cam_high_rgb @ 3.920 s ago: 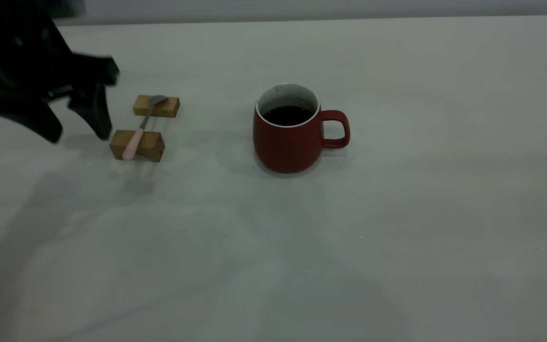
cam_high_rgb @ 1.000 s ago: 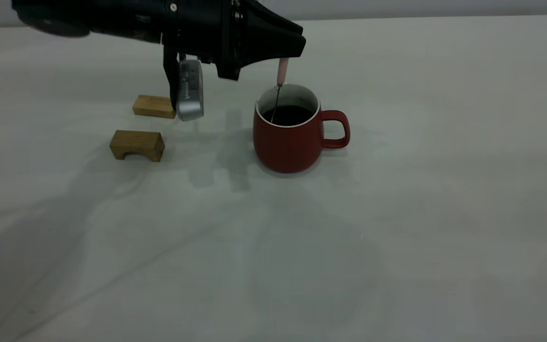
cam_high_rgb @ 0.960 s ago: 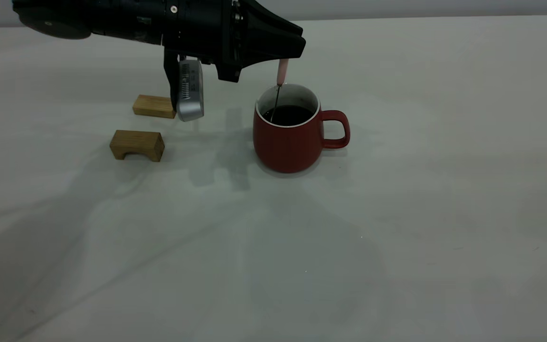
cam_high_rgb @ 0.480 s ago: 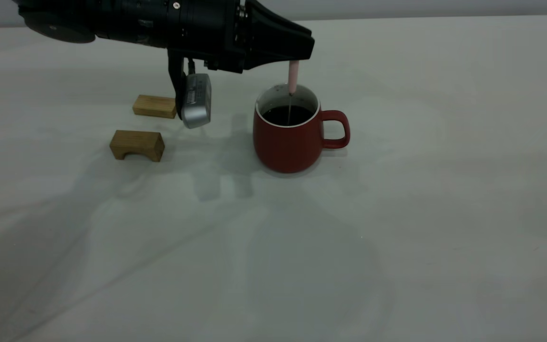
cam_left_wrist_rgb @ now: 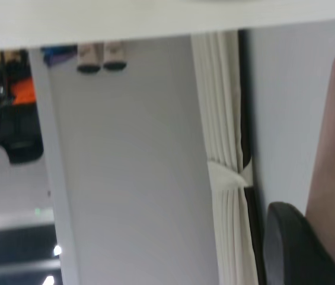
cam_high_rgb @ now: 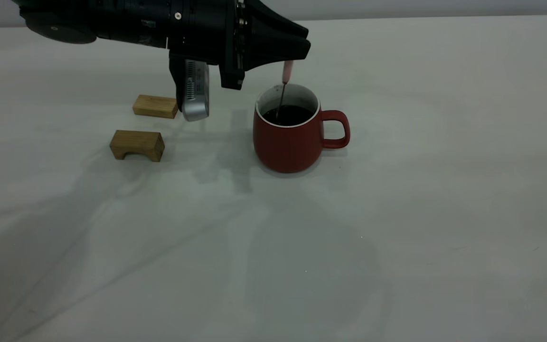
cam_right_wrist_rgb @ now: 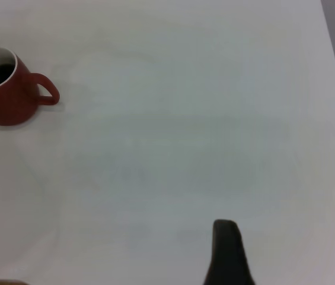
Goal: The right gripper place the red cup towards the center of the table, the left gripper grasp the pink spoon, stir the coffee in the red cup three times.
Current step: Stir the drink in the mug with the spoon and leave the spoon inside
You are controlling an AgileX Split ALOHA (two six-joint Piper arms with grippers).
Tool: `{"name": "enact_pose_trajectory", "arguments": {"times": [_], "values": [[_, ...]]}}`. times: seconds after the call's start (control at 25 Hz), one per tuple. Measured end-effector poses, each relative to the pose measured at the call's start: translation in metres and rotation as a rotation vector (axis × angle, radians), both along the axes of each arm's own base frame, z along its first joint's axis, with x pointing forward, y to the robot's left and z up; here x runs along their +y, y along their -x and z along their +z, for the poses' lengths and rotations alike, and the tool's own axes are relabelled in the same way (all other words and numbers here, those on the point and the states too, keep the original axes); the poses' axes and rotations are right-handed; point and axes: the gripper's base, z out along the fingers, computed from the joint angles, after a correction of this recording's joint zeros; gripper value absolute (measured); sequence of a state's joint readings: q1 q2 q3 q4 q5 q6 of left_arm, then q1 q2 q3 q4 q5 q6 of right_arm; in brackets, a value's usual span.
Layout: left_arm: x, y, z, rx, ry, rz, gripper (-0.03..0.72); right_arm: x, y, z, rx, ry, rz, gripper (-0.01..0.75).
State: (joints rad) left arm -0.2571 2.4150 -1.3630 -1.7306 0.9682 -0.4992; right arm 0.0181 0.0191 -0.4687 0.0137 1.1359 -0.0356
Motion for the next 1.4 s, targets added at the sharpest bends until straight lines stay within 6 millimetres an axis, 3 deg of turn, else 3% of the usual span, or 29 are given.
{"name": "enact_pose_trajectory", "arguments": {"times": [0.24,0.36,0.6,0.84,1.2,1.4], "values": [[-0.004,0.007,0.004,0.240,0.074,-0.010,0.166,0.000,0.000,0.000,0.000,0.000,0.000,0.585],[0.001,0.008,0.002,0.275,0.040,-0.017,0.166,0.000,0.000,0.000,0.000,0.000,0.000,0.585],[0.014,0.001,-0.002,0.092,-0.015,-0.026,0.166,0.000,0.000,0.000,0.000,0.000,0.000,0.585],[0.010,-0.003,0.001,-0.054,-0.002,-0.015,0.166,0.000,0.000,0.000,0.000,0.000,0.000,0.585],[0.000,0.009,0.004,0.273,0.067,-0.027,0.166,0.000,0.000,0.000,0.000,0.000,0.000,0.585],[0.004,0.010,-0.004,0.278,-0.029,-0.030,0.166,0.000,0.000,0.000,0.000,0.000,0.000,0.585]]}}
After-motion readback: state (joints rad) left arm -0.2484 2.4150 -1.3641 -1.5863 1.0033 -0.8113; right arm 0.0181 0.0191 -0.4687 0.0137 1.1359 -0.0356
